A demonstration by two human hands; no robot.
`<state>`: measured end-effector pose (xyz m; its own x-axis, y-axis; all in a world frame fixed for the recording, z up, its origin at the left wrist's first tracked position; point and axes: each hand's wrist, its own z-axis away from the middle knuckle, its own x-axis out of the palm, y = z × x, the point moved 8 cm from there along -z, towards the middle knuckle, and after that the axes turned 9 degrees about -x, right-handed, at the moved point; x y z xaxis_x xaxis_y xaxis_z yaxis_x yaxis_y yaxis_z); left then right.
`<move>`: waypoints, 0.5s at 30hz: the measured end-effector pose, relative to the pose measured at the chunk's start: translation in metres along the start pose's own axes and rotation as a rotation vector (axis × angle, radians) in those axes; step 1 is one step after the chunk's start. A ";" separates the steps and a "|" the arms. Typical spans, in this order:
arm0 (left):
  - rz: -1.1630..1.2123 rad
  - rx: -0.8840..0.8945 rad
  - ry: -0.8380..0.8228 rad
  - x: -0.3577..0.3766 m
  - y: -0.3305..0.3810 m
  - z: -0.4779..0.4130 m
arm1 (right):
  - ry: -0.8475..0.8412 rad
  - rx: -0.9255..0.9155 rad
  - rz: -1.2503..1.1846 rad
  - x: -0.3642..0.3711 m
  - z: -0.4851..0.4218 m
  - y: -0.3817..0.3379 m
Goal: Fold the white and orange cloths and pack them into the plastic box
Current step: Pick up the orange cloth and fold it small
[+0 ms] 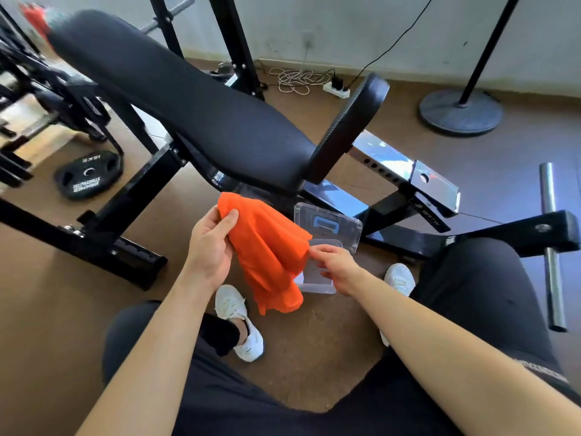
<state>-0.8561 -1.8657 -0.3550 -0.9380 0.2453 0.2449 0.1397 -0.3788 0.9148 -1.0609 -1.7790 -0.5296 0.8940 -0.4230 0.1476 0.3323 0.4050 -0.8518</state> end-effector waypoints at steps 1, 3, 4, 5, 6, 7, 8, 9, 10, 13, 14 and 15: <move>-0.006 0.000 0.010 -0.005 0.001 -0.002 | 0.021 -0.034 -0.015 -0.005 -0.001 -0.006; -0.014 -0.004 0.025 -0.013 0.001 -0.004 | 0.032 -0.064 -0.039 -0.014 -0.004 -0.016; -0.013 -0.007 0.032 -0.015 0.001 -0.005 | 0.036 -0.055 -0.027 -0.017 -0.005 -0.019; -0.011 -0.012 0.036 -0.015 0.001 -0.005 | 0.046 -0.031 0.003 -0.020 -0.007 -0.017; -0.008 -0.018 0.038 -0.013 0.001 -0.004 | 0.057 0.005 0.039 -0.020 -0.006 -0.013; -0.001 -0.021 0.033 -0.009 0.001 -0.002 | 0.057 0.042 0.079 -0.019 -0.007 -0.006; 0.006 -0.022 0.022 -0.005 0.002 0.000 | 0.045 0.084 0.117 -0.014 -0.006 0.001; 0.012 -0.021 0.013 -0.002 0.003 0.001 | 0.018 0.126 0.146 -0.008 -0.005 0.007; 0.016 -0.017 0.006 0.000 0.006 0.003 | -0.019 0.161 0.156 0.000 -0.003 0.011; 0.020 0.013 0.007 -0.003 0.017 0.008 | -0.133 0.205 0.106 0.027 -0.005 0.013; 0.017 0.027 0.012 -0.006 0.022 0.010 | -0.164 0.206 0.080 0.036 -0.007 0.011; 0.012 0.040 0.018 -0.010 0.027 0.011 | -0.187 0.200 0.055 0.045 -0.009 0.008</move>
<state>-0.8393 -1.8682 -0.3296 -0.9415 0.2249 0.2509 0.1635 -0.3459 0.9239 -1.0207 -1.8021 -0.5343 0.9461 -0.2467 0.2099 0.3180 0.5832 -0.7475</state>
